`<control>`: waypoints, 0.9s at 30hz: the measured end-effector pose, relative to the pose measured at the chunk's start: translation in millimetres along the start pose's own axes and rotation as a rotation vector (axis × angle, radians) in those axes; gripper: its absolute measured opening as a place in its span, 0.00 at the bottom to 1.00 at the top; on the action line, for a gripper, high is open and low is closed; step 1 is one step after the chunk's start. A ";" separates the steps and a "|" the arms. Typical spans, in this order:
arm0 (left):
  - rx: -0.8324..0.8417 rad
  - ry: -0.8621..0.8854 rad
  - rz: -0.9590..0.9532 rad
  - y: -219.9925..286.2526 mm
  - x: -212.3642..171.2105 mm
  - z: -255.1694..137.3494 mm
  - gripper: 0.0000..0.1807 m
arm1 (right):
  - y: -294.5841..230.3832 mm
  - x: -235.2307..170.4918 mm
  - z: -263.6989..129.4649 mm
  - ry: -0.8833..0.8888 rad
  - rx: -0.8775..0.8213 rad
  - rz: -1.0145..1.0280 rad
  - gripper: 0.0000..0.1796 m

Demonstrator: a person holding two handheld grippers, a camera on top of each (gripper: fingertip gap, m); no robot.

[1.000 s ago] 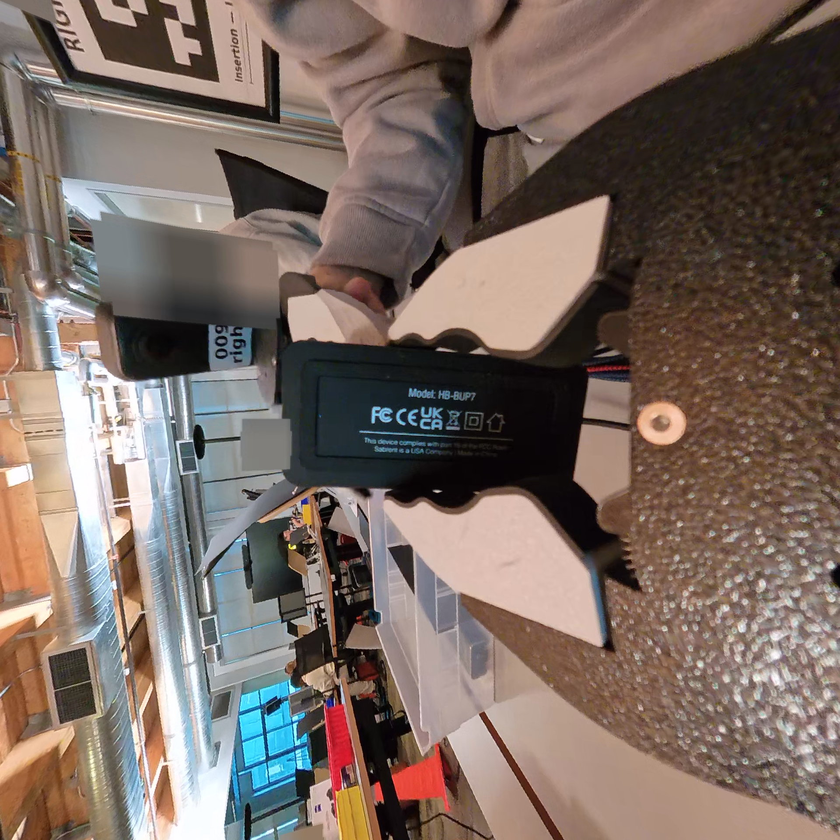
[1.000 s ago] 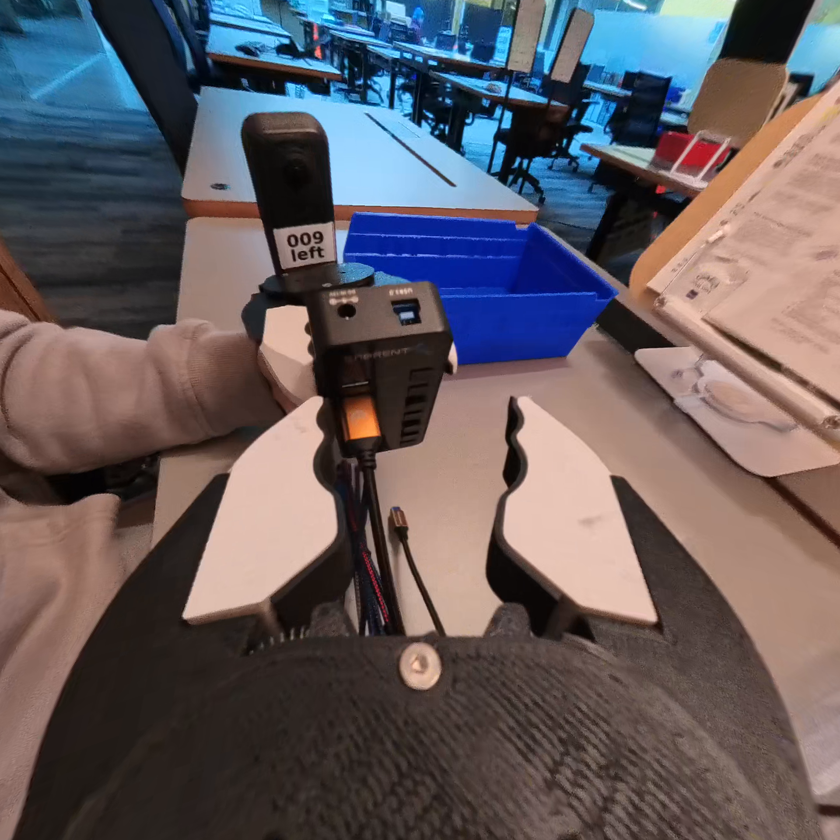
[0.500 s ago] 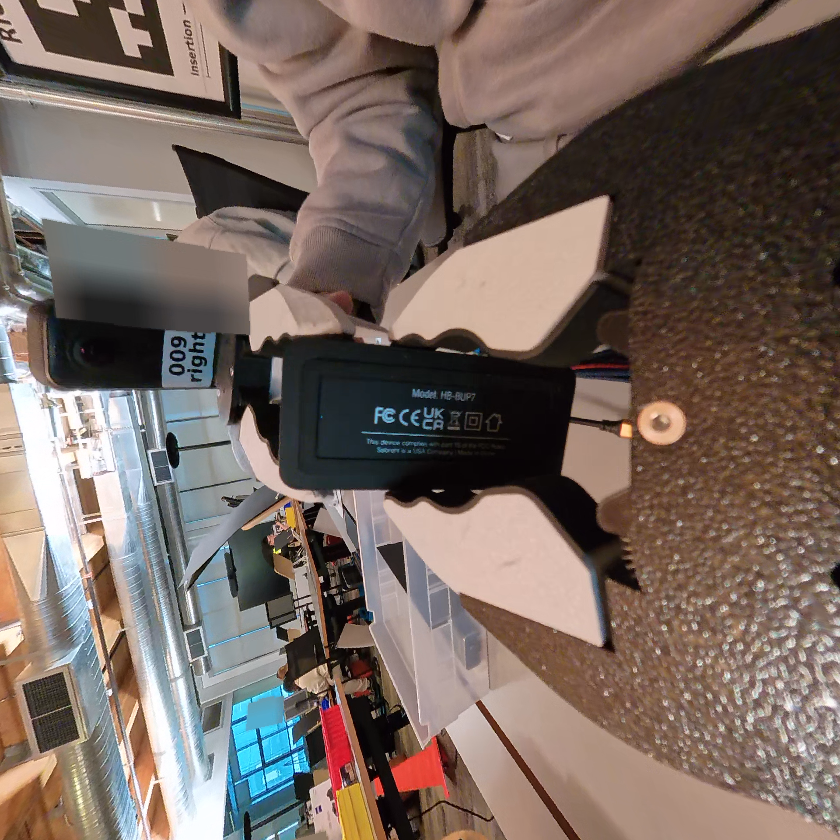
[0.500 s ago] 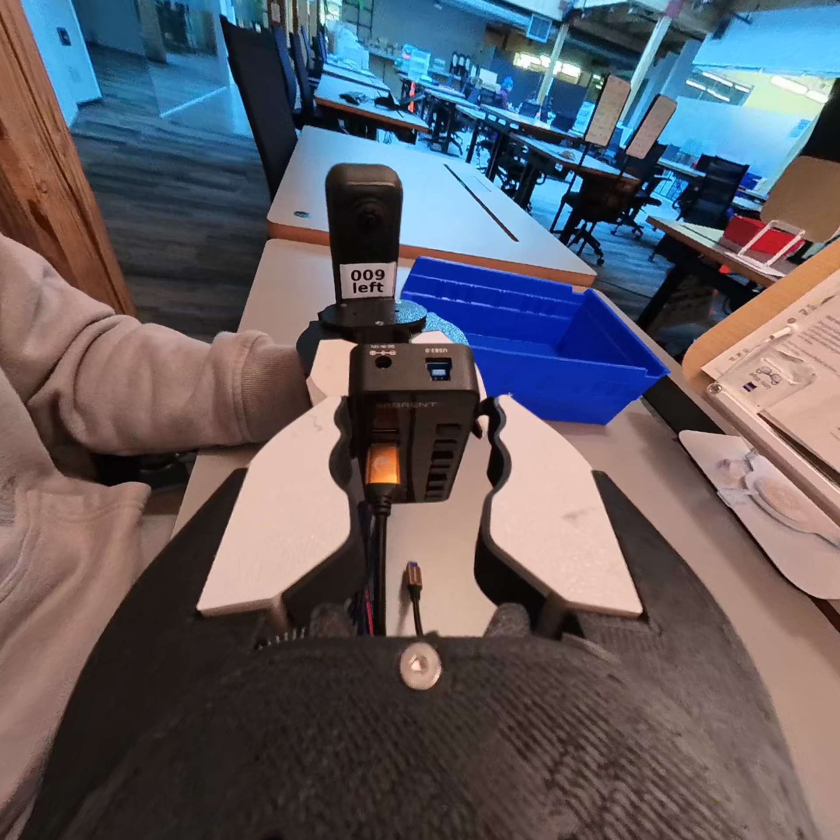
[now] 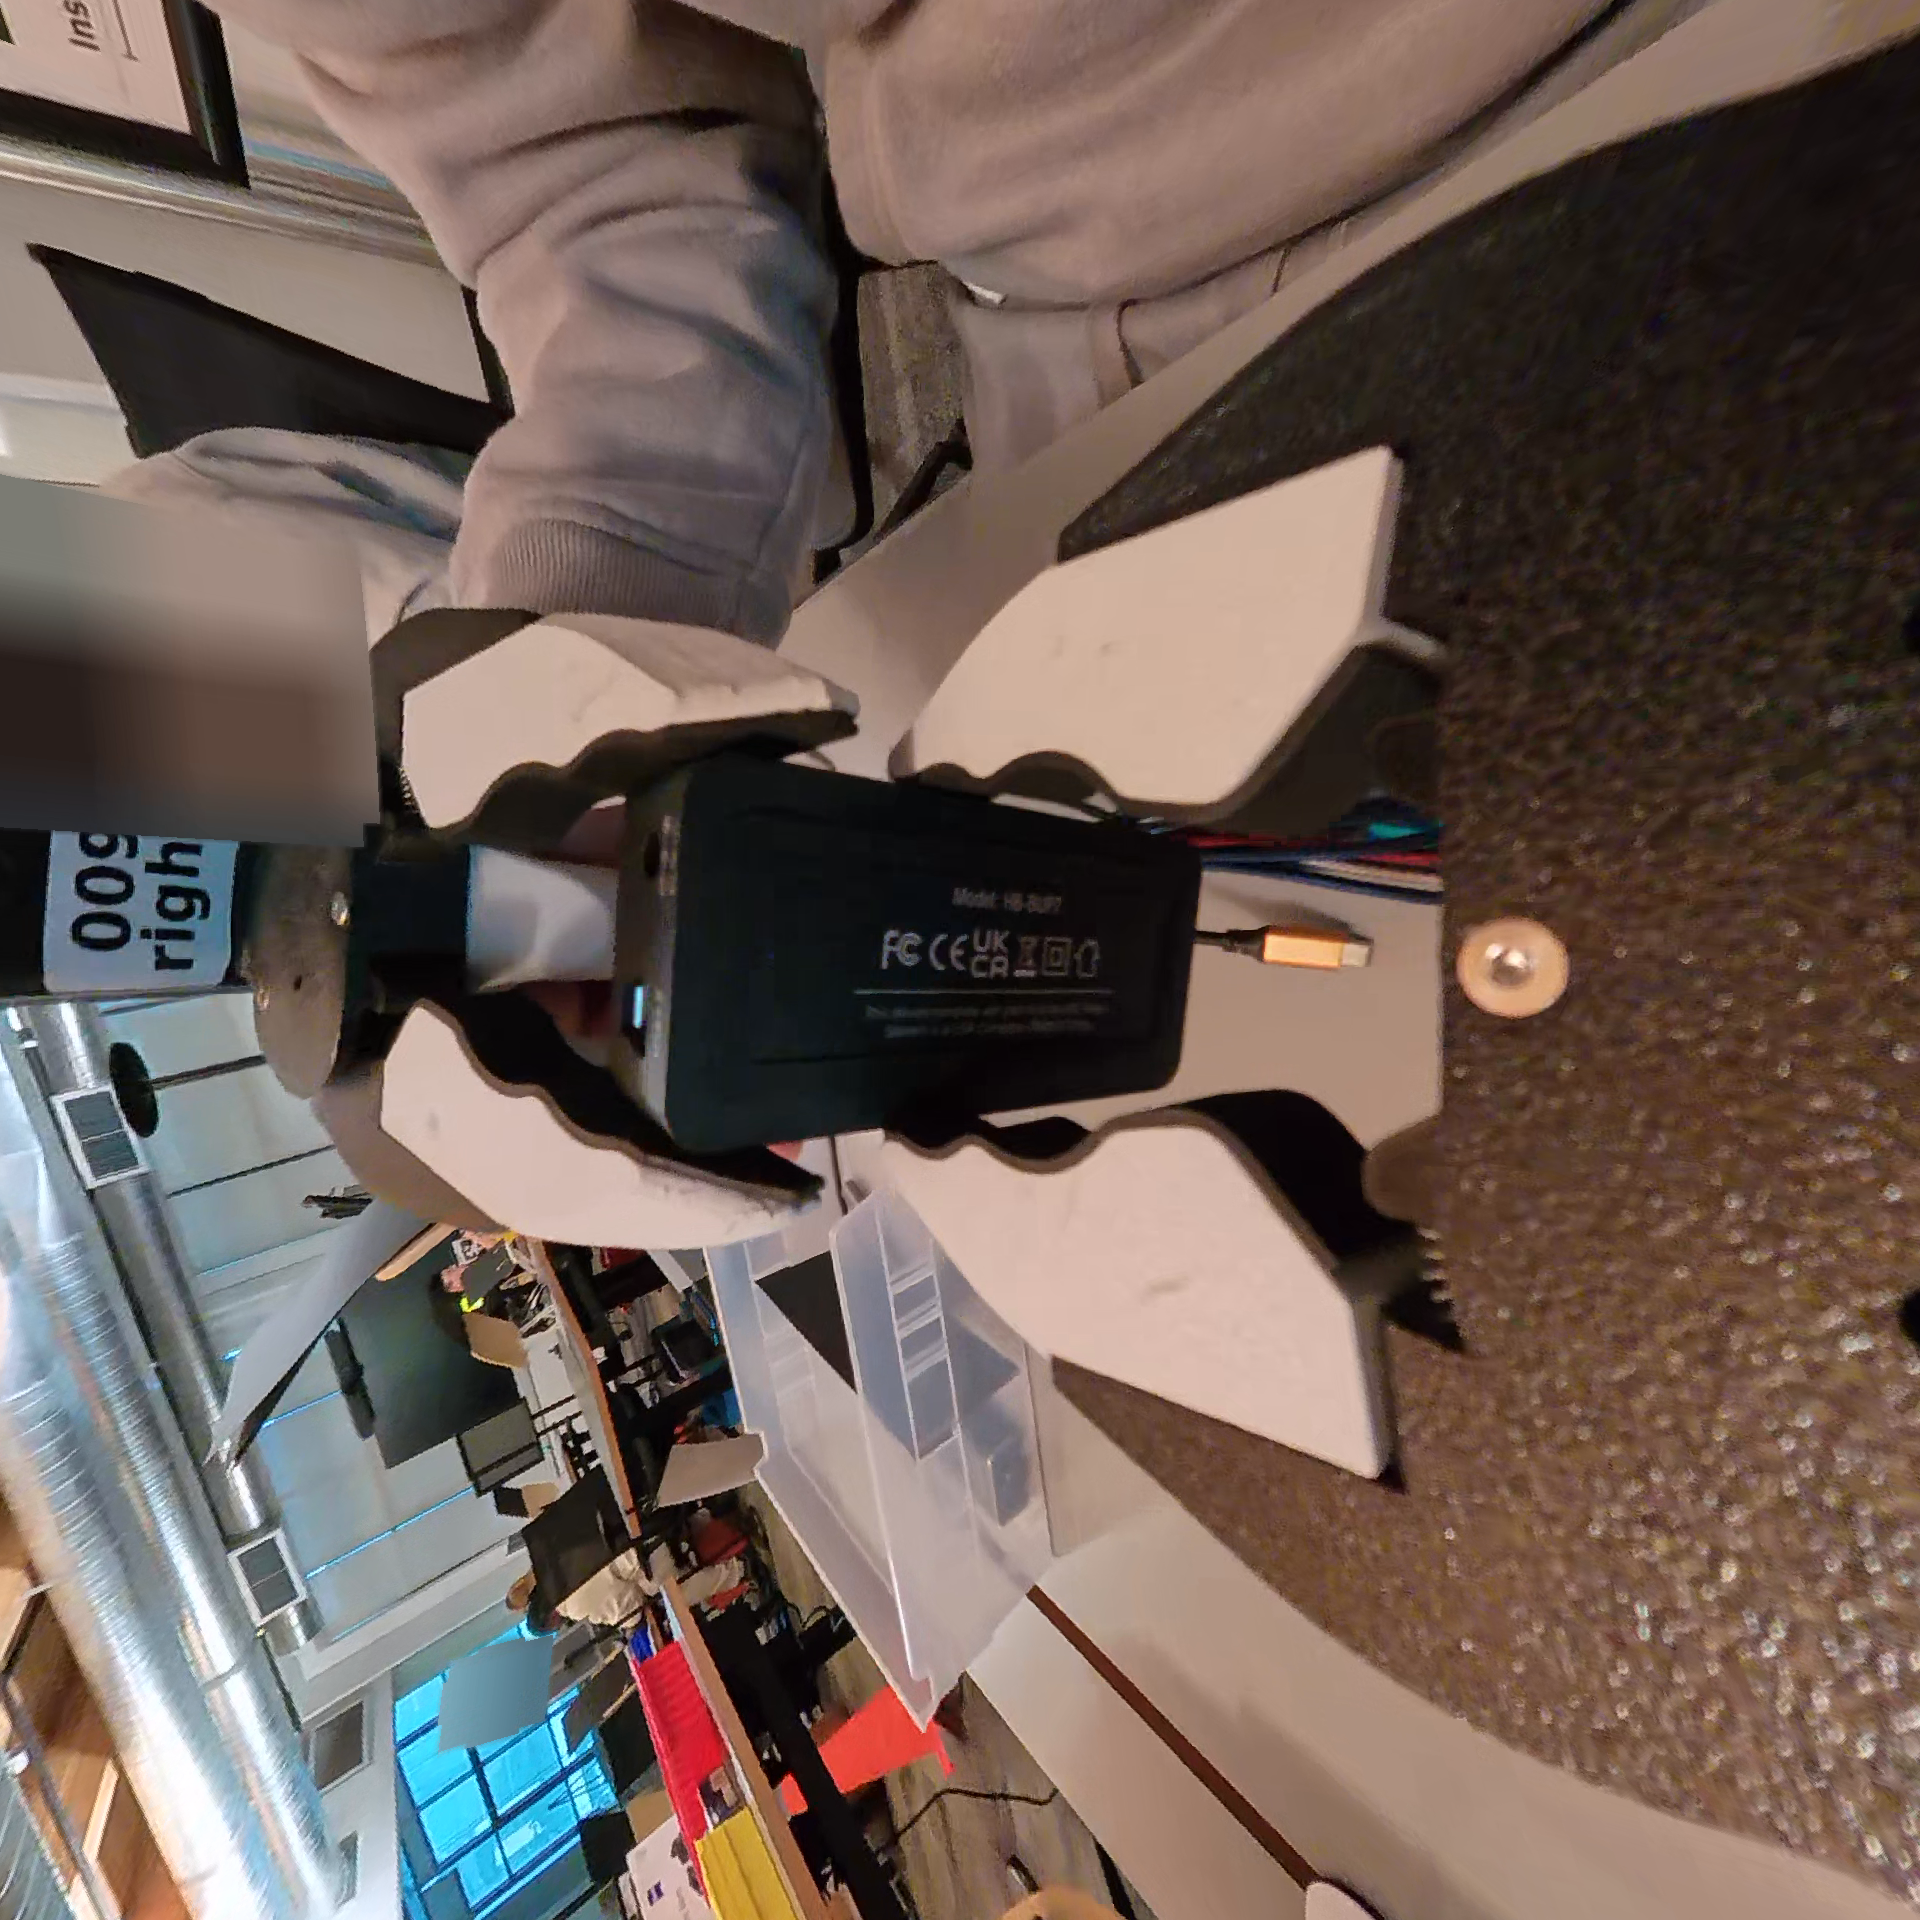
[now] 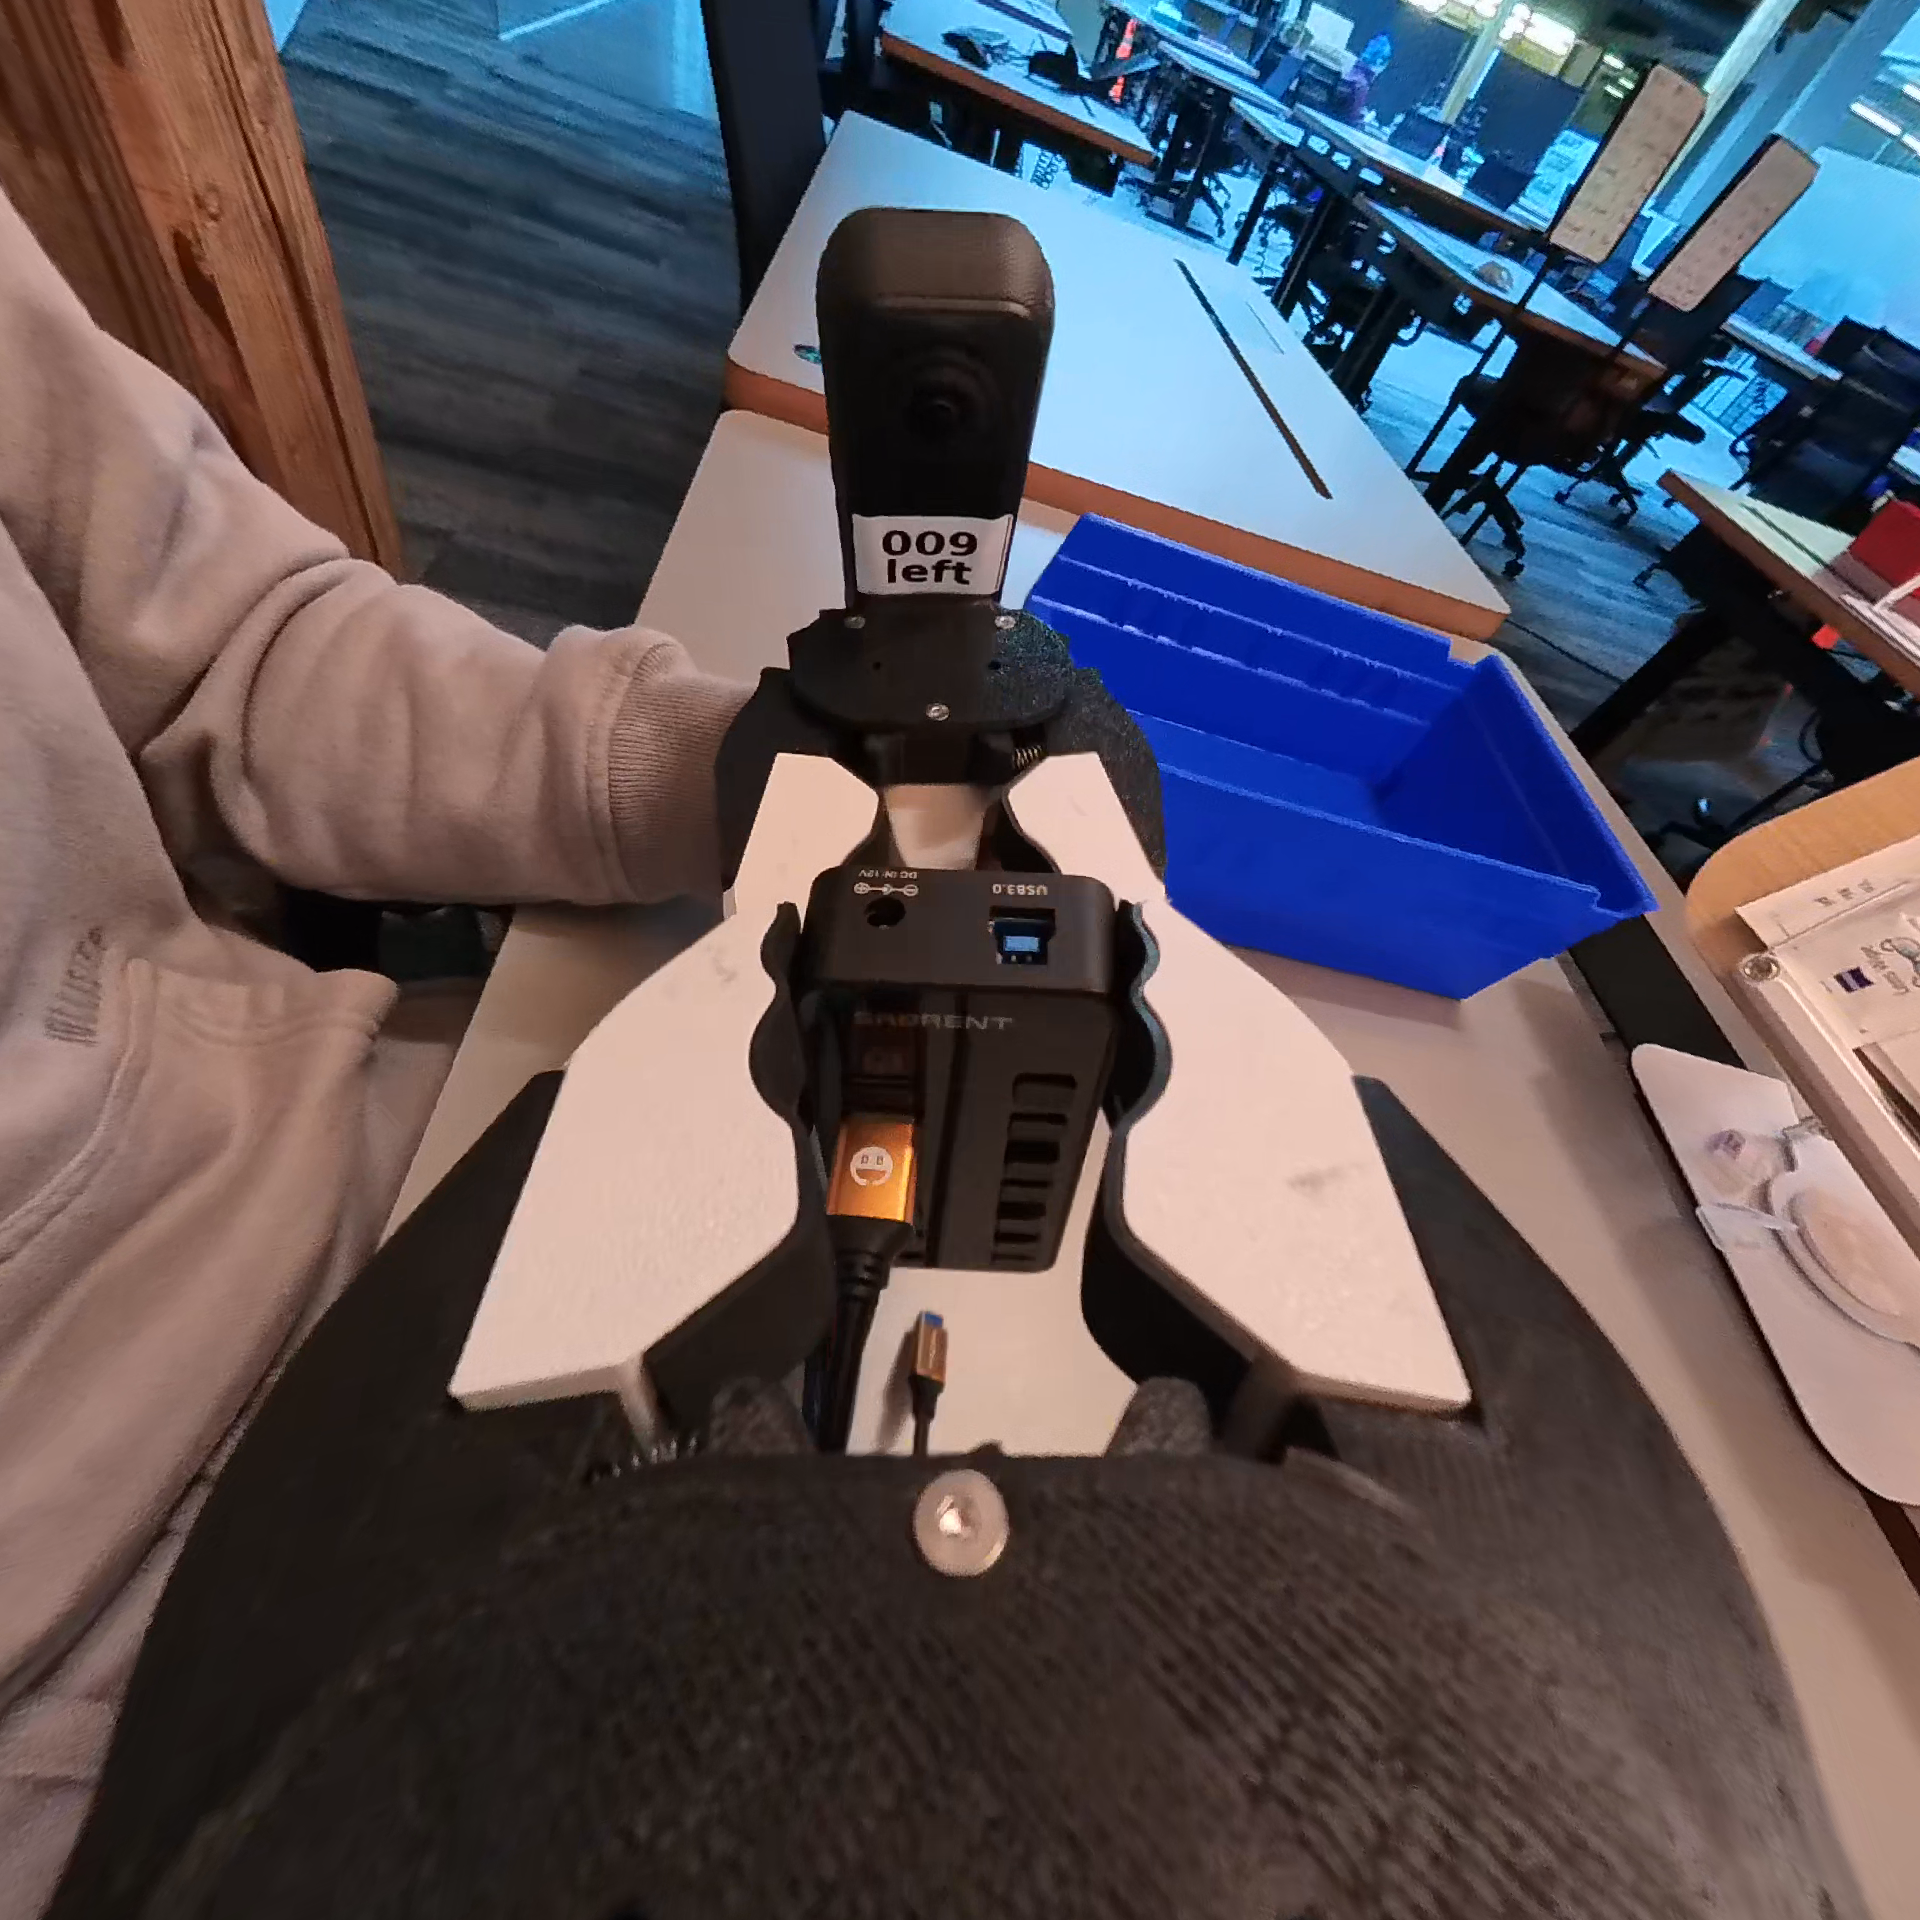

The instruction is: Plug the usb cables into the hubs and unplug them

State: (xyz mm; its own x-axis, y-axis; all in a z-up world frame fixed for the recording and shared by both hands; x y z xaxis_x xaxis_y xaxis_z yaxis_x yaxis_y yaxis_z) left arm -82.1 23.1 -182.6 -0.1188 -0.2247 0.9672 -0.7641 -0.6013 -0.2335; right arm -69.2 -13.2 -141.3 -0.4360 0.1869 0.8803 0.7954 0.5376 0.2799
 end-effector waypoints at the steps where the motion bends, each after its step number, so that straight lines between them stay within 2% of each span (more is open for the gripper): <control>1: 0.000 0.004 -0.002 0.3 1.0 0.0 0.33 | -0.5 1.7 -0.1 0.009 0.003 -0.003 0.33; 5: -0.025 0.026 -0.011 3.9 1.6 4.7 0.35 | -4.8 5.8 1.4 0.021 0.020 -0.021 0.33; 16: -0.019 -0.085 0.026 5.1 -12.5 12.8 0.34 | -5.5 -4.0 4.0 -0.052 0.040 -0.032 0.32; 21: 0.041 -0.039 -0.025 -2.6 -13.9 18.2 0.33 | 5.0 -5.4 -5.7 -0.071 -0.096 -0.001 0.33; 27: 0.089 0.063 -0.078 -16.0 -8.8 -1.1 0.33 | -1.4 -17.3 -24.8 -0.017 -0.151 0.114 0.23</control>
Point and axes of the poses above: each gripper's, where its closed fingertips meet, z out along the fingers, x out of its top, y = z × x across the jaws, the point moved 4 cm from there along -z, back along the fingers, and after that the axes turned 4 degrees about -y, right-handed, at the moved point
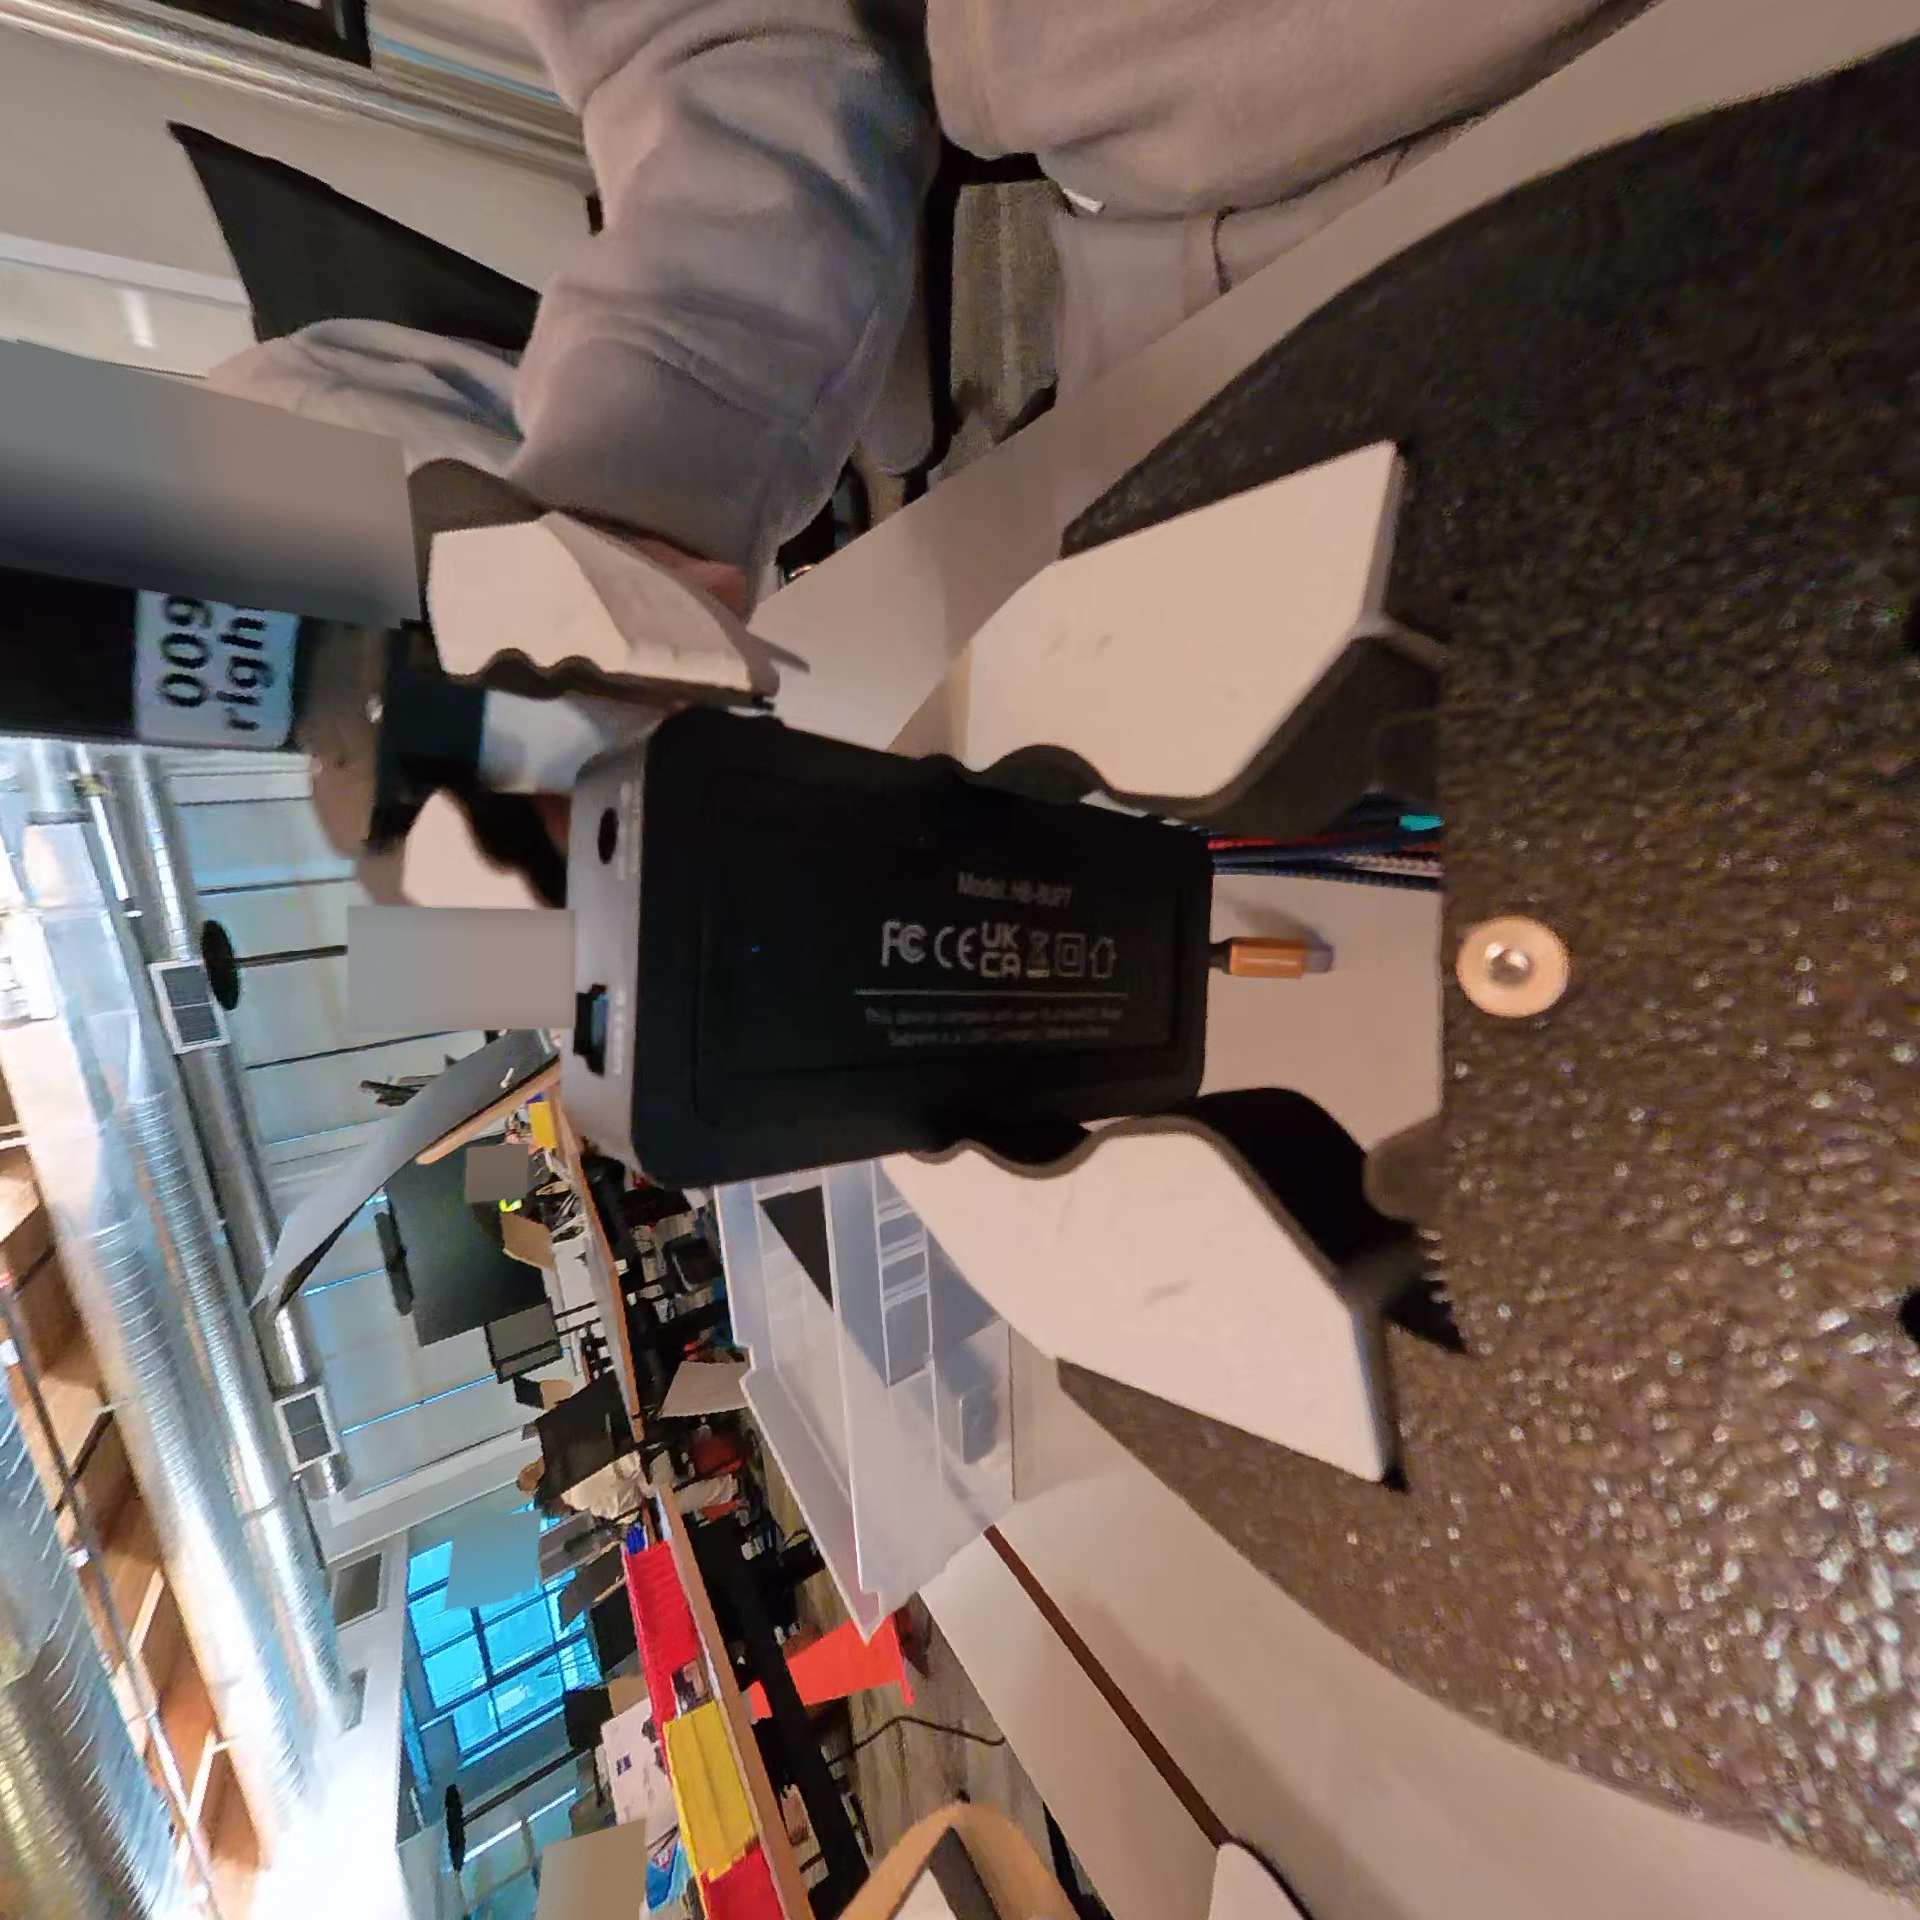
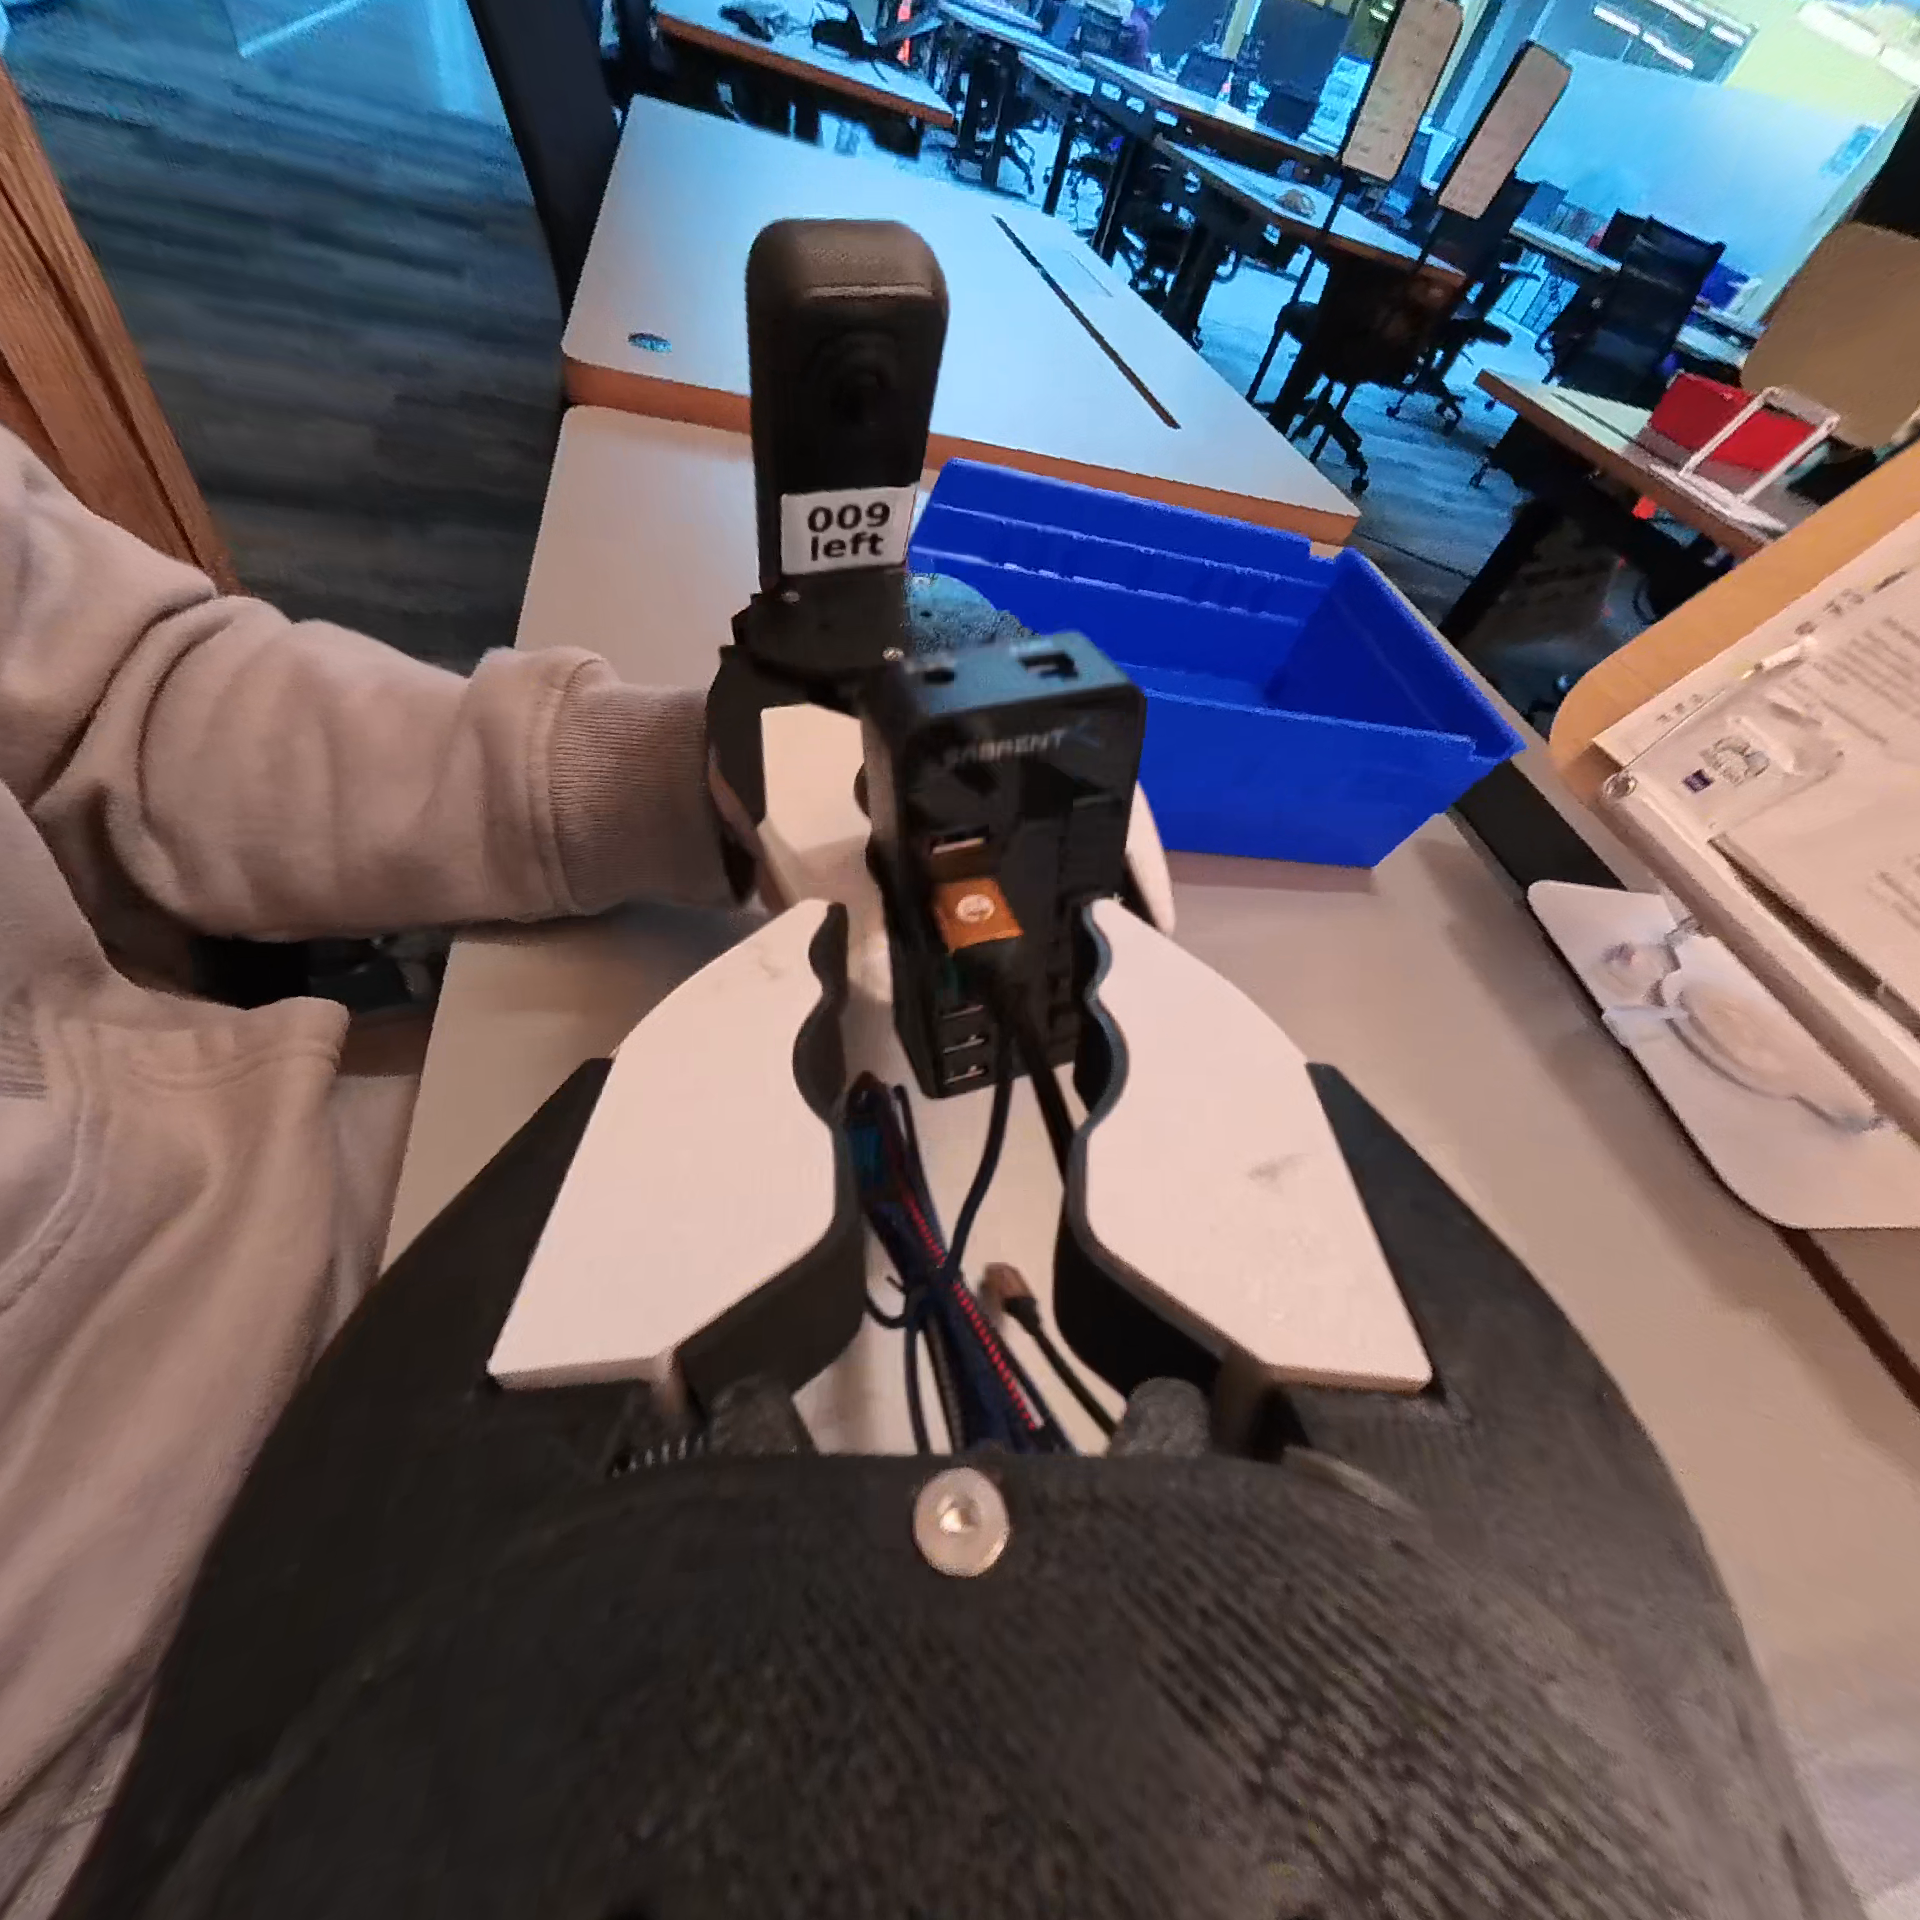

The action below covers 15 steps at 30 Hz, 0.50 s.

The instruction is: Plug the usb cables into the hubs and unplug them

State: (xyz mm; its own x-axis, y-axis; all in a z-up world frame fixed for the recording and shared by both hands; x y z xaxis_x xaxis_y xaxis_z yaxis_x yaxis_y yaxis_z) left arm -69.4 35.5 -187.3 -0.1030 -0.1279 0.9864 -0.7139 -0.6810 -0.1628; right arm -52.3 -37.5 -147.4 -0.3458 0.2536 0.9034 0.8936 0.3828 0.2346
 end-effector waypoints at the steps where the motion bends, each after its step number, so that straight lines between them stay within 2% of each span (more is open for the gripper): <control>1: 0.000 0.006 -0.003 -0.9 0.4 -1.5 0.33 | -0.2 -2.3 -0.3 -0.003 -0.010 0.012 0.21; 3: -0.007 0.003 0.007 0.2 0.1 -1.9 0.34 | 0.6 -5.8 0.4 -0.015 -0.029 0.023 0.16; 5: -0.019 -0.005 0.011 2.4 -0.7 -0.1 0.34 | -1.5 -4.3 2.1 0.007 -0.014 0.042 0.15; 9: -0.049 -0.008 0.008 6.4 -1.7 2.6 0.33 | -3.4 -6.4 4.7 -0.009 0.005 0.039 0.07; 12: -0.060 -0.006 0.006 7.2 -2.3 3.2 0.33 | -2.6 -5.9 3.4 -0.023 0.037 0.064 0.06; 15: -0.064 0.000 0.001 7.0 -2.3 3.2 0.33 | -5.7 -5.7 3.4 -0.036 0.056 0.035 0.11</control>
State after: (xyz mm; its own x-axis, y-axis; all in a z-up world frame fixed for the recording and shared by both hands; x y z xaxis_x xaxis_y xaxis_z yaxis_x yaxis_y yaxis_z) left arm -72.0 28.8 -190.8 -0.1033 -0.1284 0.9863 -0.7566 -0.6336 -0.1617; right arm -56.4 -38.1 -155.1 -0.3255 0.2995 0.8969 0.8882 0.4221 0.1814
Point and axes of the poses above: each gripper's, where its closed fingertips meet, z out along the fingers, x out of its top, y = z × x across the jaws, the point moved 4 cm from there along -z, back along the fingers, and after that the axes turned 4 degrees about -y, right-handed, at the moved point
